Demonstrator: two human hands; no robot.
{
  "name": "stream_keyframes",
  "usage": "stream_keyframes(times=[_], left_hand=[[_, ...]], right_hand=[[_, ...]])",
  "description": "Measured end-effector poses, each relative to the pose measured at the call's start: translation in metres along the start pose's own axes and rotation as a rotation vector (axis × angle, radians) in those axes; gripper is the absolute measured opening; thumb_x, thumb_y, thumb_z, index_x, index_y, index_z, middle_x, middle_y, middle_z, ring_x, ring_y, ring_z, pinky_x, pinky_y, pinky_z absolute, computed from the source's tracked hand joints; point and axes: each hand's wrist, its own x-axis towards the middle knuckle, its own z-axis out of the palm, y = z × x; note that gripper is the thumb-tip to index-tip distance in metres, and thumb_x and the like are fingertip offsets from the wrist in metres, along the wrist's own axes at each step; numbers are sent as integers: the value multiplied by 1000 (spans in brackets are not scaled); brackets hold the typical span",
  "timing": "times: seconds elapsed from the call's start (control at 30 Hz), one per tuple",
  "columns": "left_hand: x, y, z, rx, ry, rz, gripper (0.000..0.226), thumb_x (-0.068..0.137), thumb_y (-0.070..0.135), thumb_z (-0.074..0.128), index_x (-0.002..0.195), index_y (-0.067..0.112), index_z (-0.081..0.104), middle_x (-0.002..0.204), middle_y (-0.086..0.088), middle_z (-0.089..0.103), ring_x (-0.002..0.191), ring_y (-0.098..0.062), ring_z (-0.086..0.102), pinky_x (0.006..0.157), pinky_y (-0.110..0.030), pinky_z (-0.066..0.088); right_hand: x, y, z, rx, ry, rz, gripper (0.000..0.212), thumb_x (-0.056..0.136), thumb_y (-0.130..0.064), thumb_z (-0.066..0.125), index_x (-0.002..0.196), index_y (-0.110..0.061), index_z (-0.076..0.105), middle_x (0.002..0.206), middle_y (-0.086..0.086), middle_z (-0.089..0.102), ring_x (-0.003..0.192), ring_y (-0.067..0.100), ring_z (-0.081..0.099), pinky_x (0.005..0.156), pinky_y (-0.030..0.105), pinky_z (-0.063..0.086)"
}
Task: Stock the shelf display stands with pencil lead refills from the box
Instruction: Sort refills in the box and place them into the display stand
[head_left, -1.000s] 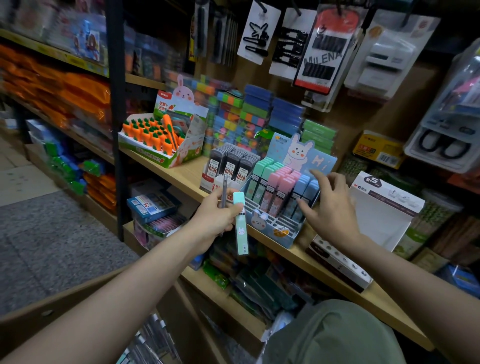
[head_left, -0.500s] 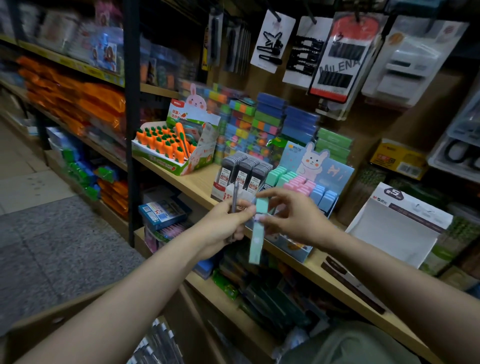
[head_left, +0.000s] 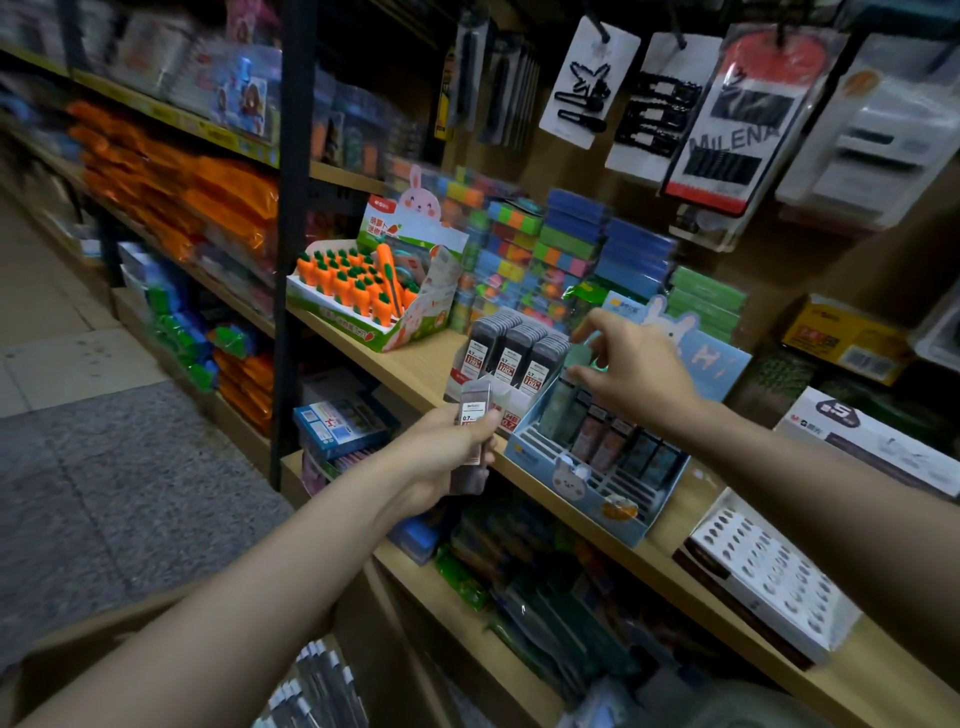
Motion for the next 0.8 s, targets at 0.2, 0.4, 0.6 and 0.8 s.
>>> stream_keyframes(times=[0.2,0.4,0.6,0.8], left_hand=[[6,1,-6,27,-18,-8,25,94,2,54,113,19,54,100,-8,60,87,-18,60,69,-33,60],[16,-3,-11,-18,-72,73,39,85,-13,58,107,19,56,98,-8,67,86,-18,68,75,-36,59],[22,-9,-12,117,-24,201,34,86,-4,65,112,18,60,104,-6,74,95,-17,72,91,-41,55],[21,-9,-15,173,38,276,32,89,-1,64,114,18,59,101,-8,73,94,-17,72,88,-39,55]], right_hand=[[5,1,6,-20,-9,34,30,81,-25,77,106,-22,60,95,2,69,86,23,65,72,39,55],[3,2,12,-18,-60,59,33,81,-27,78,108,-21,60,97,4,71,91,26,66,77,43,54],[-1,-1,22,-190,20,-41,31,79,-29,79,106,-17,67,98,5,71,97,31,62,82,40,45],[-6,-2,26,-206,66,-37,31,78,-29,79,105,-17,70,108,3,64,101,25,58,85,41,44]])
